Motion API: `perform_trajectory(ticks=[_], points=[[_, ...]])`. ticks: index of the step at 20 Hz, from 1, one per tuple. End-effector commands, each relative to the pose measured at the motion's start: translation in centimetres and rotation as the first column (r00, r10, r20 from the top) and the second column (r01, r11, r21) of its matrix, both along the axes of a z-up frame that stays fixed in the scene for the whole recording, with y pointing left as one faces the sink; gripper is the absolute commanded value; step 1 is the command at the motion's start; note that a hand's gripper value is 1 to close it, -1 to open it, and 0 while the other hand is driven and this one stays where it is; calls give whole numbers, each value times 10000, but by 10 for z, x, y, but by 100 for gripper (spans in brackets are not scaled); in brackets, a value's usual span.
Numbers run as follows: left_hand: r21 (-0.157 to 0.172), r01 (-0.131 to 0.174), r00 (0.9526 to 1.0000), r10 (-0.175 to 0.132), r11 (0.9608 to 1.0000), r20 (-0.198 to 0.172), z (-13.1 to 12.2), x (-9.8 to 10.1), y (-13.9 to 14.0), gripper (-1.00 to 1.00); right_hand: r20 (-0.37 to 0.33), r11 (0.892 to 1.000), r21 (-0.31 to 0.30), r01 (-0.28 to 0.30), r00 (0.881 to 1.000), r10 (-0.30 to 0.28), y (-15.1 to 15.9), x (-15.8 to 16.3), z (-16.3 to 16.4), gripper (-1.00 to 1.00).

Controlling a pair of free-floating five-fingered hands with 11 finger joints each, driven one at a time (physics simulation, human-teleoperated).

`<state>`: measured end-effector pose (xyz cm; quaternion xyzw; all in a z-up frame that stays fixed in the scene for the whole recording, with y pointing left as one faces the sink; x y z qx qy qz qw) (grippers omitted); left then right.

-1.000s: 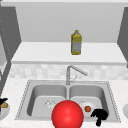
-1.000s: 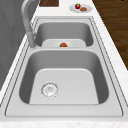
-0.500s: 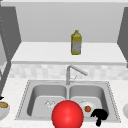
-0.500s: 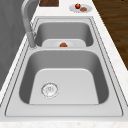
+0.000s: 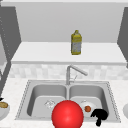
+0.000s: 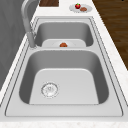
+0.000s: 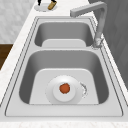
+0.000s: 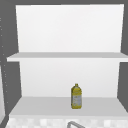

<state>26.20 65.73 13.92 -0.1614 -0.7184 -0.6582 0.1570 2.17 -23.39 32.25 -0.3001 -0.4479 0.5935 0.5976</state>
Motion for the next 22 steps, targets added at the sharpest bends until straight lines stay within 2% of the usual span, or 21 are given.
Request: perform_trajectory(ticks=[1, 2, 3, 4, 5, 7, 8, 10, 11, 12, 14, 15, 17, 20, 21, 22], points=[[-82, 0, 10000, 0, 10000, 0, -16, 4, 3, -100, 0, 10000, 0, 0, 10000, 0, 0, 0, 0, 0], [-116, 1, 10000, -1, 9999, -1, -20, 10, 4, -100, 0, 10000, 0, 0, 10000, 0, 0, 0, 0, 0], [-127, 3, 10000, -3, 9999, -2, -25, 12, 5, 100, 0, 10000, 0, 0, 10000, 0, 0, 0, 0, 0], [52, 213, 9997, -214, 9998, 127, -28, 16, 7, 100, 0, 10000, 0, 0, 10000, 0, 0, 0, 0, 0], [295, 235, 9965, -258, 9993, 800, -27, 18, 7, 100, 0, 10000, 0, 0, 10000, 0, 0, 0, 0, 0], [257, 53, 9850, -97, 9997, 1725, -24, 21, 7, 100, 0, 10000, 0, 0, 10000, 0, 0, 0, 0, 0], [222, -26, 9786, -20, 9997, 2059, -23, 20, 6, 100, 0, 10000, 0, 0, 10000, 0, 0, 0, 0, 0], [167, -74, 9734, 34, 9998, 2292, -19, 18, 3, 100, 0, 10000, 0, 0, 10000, 0, 0, 0, 0, 0], [101, -100, 9688, 72, 9999, 2476, -18, 16, 2, 100, 0, 10000, 0, 0, 10000, 0, 0, 0, 0, 0], [81, -124, 9598, 96, 9999, 2805, -16, 17, 2, 100, 0, 10000, 0, 0, 10000, 0, 0, 0, 0, 0], [47, -201, 9491, 176, 9998, 3146, -13, 18, 3, 100, 0, 10000, 0, 0, 10000, 0, 0, 0, 0, 0], [12, -227, 9455, 211, 9997, 3250, -12, 18, 3, 100, 0, 10000, 0, 0, 10000, 0, 0, 0, 0, 0], [-33, -292, 9419, 287, 9996, 3345, -10, 16, 3, 100, 0, 10000, 0, 0, 10000, 0, 0, 0, 0, 0], [-64, -304, 9407, 307, 9995, 3378, -11, 19, 3, 100, 0, 10000, 0, 0, 10000, 0, 0, 0, 0, 0], [-72, -316, 9427, 322, 9995, 3322, -11, 20, 2, 100, 0, 10000, 0, 0, 10000, 0, 0, 0, 0, 0], [-80, -346, 9420, 353, 9994, 3338, -10, 18, 2, 100, 0, 10000, 0, 0, 10000, 0, 0, 0, 0, 0]])
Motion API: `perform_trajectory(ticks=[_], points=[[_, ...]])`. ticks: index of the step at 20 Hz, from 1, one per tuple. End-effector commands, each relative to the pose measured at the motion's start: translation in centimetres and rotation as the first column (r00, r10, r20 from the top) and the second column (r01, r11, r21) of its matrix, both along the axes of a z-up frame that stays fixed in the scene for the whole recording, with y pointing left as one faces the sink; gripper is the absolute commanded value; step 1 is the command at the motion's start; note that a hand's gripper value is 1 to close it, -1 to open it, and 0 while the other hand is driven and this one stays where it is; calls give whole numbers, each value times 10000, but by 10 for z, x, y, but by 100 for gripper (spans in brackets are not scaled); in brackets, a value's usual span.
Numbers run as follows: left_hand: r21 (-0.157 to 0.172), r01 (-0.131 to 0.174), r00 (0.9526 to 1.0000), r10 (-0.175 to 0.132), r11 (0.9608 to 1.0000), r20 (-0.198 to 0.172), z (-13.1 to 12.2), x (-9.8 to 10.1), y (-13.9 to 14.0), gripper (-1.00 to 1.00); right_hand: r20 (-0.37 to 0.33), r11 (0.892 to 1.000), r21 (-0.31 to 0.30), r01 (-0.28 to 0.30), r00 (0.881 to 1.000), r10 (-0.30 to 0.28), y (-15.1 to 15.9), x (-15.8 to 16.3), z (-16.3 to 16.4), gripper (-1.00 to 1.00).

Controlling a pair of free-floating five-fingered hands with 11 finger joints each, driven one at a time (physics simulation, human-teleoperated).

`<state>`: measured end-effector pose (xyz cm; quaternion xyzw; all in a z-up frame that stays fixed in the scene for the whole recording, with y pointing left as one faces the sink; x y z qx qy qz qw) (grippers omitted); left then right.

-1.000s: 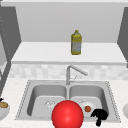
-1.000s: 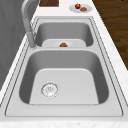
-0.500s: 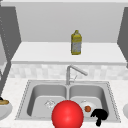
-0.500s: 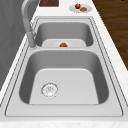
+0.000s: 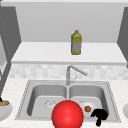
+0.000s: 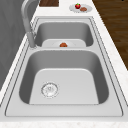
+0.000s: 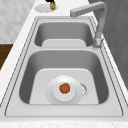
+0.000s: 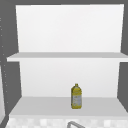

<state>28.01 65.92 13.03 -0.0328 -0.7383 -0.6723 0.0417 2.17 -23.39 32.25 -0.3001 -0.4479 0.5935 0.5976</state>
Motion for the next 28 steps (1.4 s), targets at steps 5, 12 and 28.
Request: perform_trajectory(ticks=[5, 12, 28], points=[[-23, -35, 10000, 35, 10000, 15, 0, 0, 0, 100, 0, 10000, 0, 0, 10000, 0, 0, 0, 0, 0], [20, -110, 9986, 111, 9999, -521, 20, -1, 0, -100, 0, 10000, 0, 0, 10000, 0, 0, 0, 0, 0], [208, 152, 9784, -106, 9997, -2066, -9, 34, -11, -100, 0, 10000, 0, 0, 10000, 0, 0, 0, 0, 0]])
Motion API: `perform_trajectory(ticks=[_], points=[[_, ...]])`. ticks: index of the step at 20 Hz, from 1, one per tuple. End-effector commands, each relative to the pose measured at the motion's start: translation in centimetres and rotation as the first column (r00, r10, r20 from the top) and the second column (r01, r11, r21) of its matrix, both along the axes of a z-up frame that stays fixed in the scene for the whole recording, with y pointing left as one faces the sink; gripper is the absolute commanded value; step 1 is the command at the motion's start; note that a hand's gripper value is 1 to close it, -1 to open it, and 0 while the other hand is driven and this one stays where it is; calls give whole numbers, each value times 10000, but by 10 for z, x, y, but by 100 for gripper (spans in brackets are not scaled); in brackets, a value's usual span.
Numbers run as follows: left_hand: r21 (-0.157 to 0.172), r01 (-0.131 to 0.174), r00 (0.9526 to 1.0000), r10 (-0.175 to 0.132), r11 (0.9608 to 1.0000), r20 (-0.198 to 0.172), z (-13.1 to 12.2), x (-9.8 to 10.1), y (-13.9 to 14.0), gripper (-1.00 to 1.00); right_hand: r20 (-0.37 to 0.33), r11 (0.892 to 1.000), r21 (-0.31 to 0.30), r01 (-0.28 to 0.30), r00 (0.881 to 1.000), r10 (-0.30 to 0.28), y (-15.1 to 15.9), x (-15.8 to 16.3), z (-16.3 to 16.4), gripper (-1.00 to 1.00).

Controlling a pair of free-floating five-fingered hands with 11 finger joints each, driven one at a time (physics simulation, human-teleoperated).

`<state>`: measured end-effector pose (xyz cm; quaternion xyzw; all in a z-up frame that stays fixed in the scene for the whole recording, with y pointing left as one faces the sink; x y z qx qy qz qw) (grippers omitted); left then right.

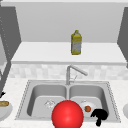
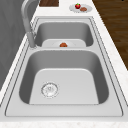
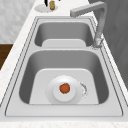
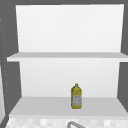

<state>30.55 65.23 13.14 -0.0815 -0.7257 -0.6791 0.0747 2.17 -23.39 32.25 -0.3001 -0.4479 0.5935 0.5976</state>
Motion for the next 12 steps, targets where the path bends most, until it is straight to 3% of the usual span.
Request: perform_trajectory(ticks=[1, 4, 8, 12], points=[[8, -150, 9941, 150, 9999, -1078, -13, 12, -5, -100, 0, 10000, 0, 0, 10000, 0, 0, 0, 0, 0], [16, -89, 9868, 90, 10000, -1618, -21, 20, -8, -100, 0, 10000, 0, 0, 10000, 0, 0, 0, 0, 0], [22, 7, 9731, -2, 10000, -2302, -32, 34, -7, -100, 0, 10000, 0, 0, 10000, 0, 0, 0, 0, 0], [-34, 35, 9529, -43, 10000, -3032, -37, 45, 0, -100, 0, 10000, 0, 0, 10000, 0, 0, 0, 0, 0]])
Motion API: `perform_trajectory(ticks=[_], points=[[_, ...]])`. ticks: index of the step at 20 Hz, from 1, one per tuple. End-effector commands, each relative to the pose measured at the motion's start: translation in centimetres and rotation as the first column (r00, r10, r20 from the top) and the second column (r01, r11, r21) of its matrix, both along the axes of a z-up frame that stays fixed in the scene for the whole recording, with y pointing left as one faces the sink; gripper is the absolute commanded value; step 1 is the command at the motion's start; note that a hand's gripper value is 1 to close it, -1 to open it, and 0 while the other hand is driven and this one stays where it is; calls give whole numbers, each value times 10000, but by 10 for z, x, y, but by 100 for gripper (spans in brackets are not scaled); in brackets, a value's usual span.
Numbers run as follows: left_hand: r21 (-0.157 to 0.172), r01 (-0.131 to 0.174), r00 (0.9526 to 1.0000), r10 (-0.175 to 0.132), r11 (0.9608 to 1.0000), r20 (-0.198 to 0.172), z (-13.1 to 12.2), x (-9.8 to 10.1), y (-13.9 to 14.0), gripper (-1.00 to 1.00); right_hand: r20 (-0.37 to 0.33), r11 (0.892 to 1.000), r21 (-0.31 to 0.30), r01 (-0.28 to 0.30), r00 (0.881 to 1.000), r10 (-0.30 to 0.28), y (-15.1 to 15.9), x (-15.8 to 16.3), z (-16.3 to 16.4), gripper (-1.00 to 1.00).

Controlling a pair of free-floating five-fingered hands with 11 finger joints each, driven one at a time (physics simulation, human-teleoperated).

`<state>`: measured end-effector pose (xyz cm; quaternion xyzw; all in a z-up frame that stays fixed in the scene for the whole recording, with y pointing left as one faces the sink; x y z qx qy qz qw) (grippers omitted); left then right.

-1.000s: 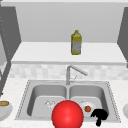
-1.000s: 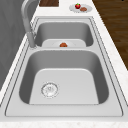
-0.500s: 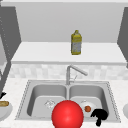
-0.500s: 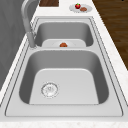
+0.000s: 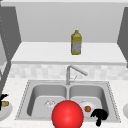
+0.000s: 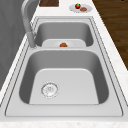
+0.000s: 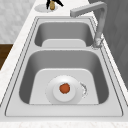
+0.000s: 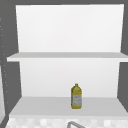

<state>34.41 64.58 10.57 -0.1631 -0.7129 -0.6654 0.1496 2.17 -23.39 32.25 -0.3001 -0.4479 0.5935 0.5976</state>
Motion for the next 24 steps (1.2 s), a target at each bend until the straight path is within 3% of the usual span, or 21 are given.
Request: perform_trajectory(ticks=[1, 5, 6, 7, 8, 9, 10, 14, 22, 23, 24], points=[[-79, -105, 9947, 96, 9999, -1020, -11, 9, 8, -100, 0, 10000, 0, 0, 10000, 0, 0, 0, 0, 0], [-370, -66, 9889, 10, 9993, -1488, -12, 13, 11, -100, 0, 10000, 0, 0, 10000, 0, 0, 0, 0, 0], [-426, -41, 9878, -26, 9991, -1560, -12, 13, 11, 100, 0, 10000, 0, 0, 10000, 0, 0, 0, 0, 0], [-461, 229, 9840, -306, 9987, -1755, -9, 11, 12, 100, 0, 10000, 0, 0, 10000, 0, 0, 0, 0, 0], [-599, 311, 9741, -437, 9977, -2217, -6, 9, 14, 100, 0, 10000, 0, 0, 10000, 0, 0, 0, 0, 0], [-685, 308, 9744, -452, 9972, -2203, -3, 9, 15, 100, 0, 10000, 0, 0, 10000, 0, 0, 0, 0, 0], [-764, 270, 9842, -399, 9967, -1724, 2, 11, 16, 100, 0, 10000, 0, 0, 10000, 0, 0, 0, 0, 0], [-793, 184, 9943, -265, 9967, -1029, 4, 12, 21, 100, 0, 10000, 0, 0, 10000, 0, 0, 0, 0, 0], [-962, 102, 9994, -133, 9953, -308, 9, 15, 16, 100, 0, 10000, 0, 0, 10000, 0, 0, 0, 0, 0], [-967, 209, 9996, -229, 9951, -192, 12, 17, 15, 100, 0, 10000, 0, 0, 10000, 0, 0, 0, 0, 0], [-986, 209, 9994, -235, 9949, -253, 15, 18, 16, 100, 0, 10000, 0, 0, 10000, 0, 0, 0, 0, 0]])
